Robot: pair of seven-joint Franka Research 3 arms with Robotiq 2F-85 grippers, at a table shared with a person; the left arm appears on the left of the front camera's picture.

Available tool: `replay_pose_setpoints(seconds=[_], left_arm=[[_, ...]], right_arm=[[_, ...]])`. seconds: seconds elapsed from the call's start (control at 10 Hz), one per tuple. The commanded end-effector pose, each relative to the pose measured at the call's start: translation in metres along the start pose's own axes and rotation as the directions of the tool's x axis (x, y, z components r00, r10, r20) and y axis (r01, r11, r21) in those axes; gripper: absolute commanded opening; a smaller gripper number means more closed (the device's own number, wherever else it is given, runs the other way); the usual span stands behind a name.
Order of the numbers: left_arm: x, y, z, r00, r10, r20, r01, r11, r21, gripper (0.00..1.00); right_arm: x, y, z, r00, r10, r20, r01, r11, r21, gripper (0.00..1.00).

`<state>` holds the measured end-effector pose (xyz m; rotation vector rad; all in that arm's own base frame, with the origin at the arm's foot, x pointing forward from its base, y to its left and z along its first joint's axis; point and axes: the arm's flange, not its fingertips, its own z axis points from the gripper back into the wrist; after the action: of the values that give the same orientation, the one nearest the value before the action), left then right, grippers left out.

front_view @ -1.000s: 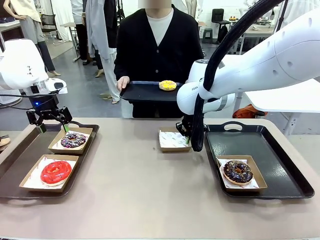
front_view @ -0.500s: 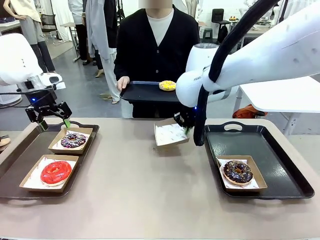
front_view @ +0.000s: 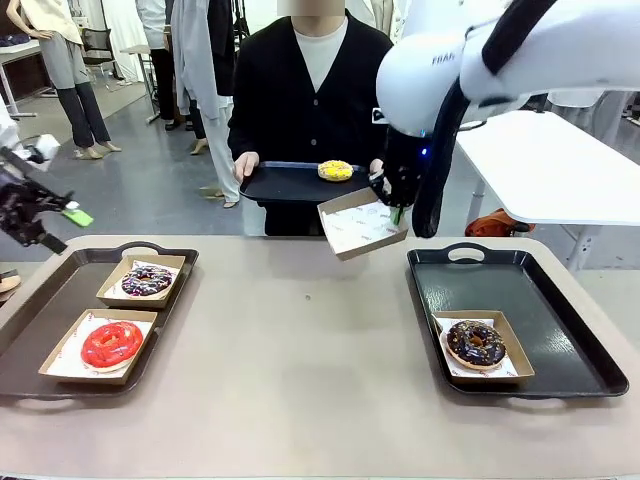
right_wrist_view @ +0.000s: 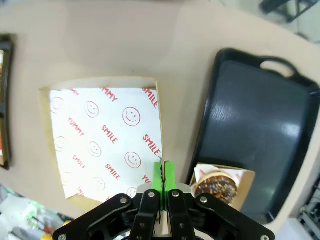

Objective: Individually package the donuts and arrange them on the tray.
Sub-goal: Place the picked Paper togo box on the Handle tray while simultaneously picking up another Paper togo box from the table with the other hand.

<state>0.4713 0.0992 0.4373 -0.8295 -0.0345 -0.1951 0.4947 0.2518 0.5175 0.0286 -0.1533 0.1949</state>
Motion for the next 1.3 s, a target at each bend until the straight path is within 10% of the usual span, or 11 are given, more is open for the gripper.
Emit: replay_pose_setpoints(seconds=[0.0, 0.6, 1.2], left_arm=[[-0.025, 0.022, 0.020, 1.000, 0.013, -0.015, -0.015, 0.988, -0.155, 1.00], [-0.068, 0.071, 0.061, 0.979, 0.172, 0.113, -0.114, 0.910, -0.399, 1.00], [-0.071, 0.074, 0.068, 0.973, 0.177, 0.150, -0.104, 0.910, -0.402, 1.00]], right_arm=[[0.031, 0.002, 0.020, 0.997, 0.014, -0.079, -0.014, 1.000, 0.005, 0.00], [0.101, 0.007, 0.028, 0.978, -0.093, -0.184, 0.098, 0.995, 0.016, 0.00], [0.122, 0.009, -0.019, 0.974, -0.204, -0.097, 0.204, 0.979, -0.006, 0.00]])
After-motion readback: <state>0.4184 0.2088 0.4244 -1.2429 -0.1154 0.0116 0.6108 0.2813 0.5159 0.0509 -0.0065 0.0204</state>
